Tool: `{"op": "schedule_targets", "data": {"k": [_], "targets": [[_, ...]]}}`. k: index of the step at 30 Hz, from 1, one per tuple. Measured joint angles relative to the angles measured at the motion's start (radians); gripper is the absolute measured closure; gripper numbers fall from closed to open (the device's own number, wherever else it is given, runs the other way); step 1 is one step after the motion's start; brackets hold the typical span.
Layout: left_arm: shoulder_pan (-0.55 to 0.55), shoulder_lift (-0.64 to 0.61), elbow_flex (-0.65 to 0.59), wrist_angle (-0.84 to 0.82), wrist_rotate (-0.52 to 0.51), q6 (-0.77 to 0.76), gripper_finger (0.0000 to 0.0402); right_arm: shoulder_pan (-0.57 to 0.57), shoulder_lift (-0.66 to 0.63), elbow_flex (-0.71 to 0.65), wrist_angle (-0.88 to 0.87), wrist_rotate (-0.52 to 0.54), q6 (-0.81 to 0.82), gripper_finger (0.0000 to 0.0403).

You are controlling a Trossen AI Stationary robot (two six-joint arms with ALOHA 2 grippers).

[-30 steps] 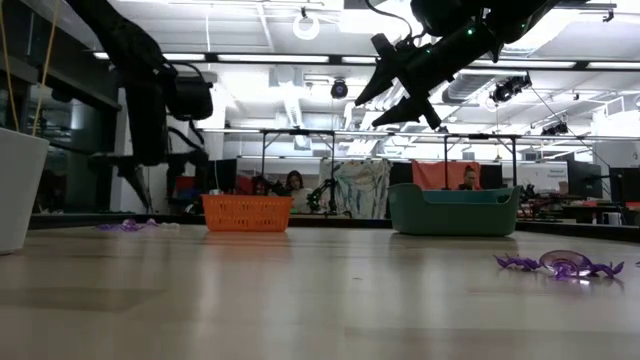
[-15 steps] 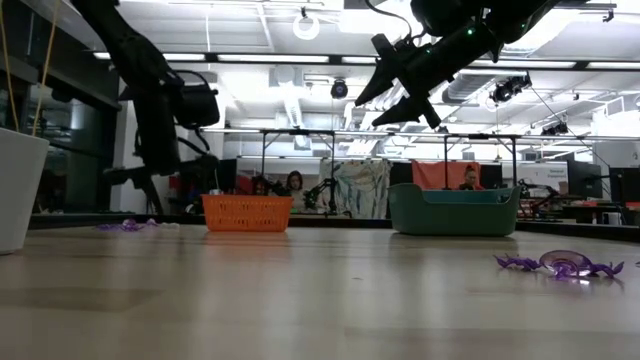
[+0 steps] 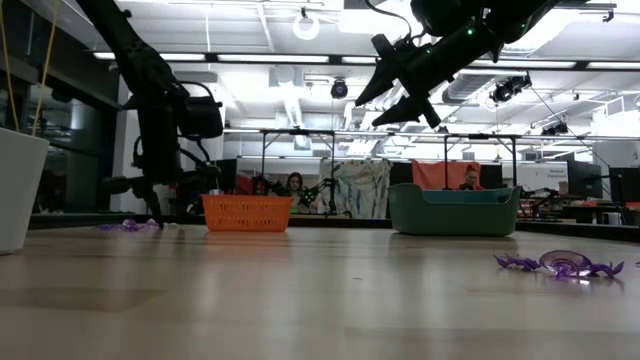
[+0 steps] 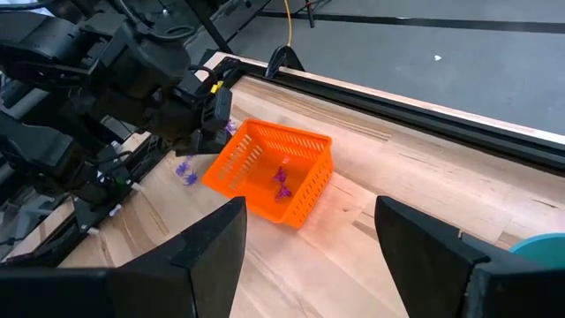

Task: Sort Halloween decoration
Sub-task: Put the white bone toy into the yellow bin

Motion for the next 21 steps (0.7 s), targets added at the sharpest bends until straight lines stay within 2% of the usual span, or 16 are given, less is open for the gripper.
{"op": "schedule_targets", "data": {"k": [11,15,21], "targets": [[0.001,0.002,-0.001,-0.026,0.015,-0.016,0.038,0.0,0.0,0.0,0.0,0.0,0.0,0.0158],[0.001,0.002,-0.001,-0.029,0.017,0.0,0.0395,0.0,0.0,0.0,0.0,0.0,0.0,0.0158],[0.0,-0.03,-0.005,-0.05,0.01,0.077,0.0396,0.0,0.0,0.0,0.0,0.0,-0.007,0.0158]]}}
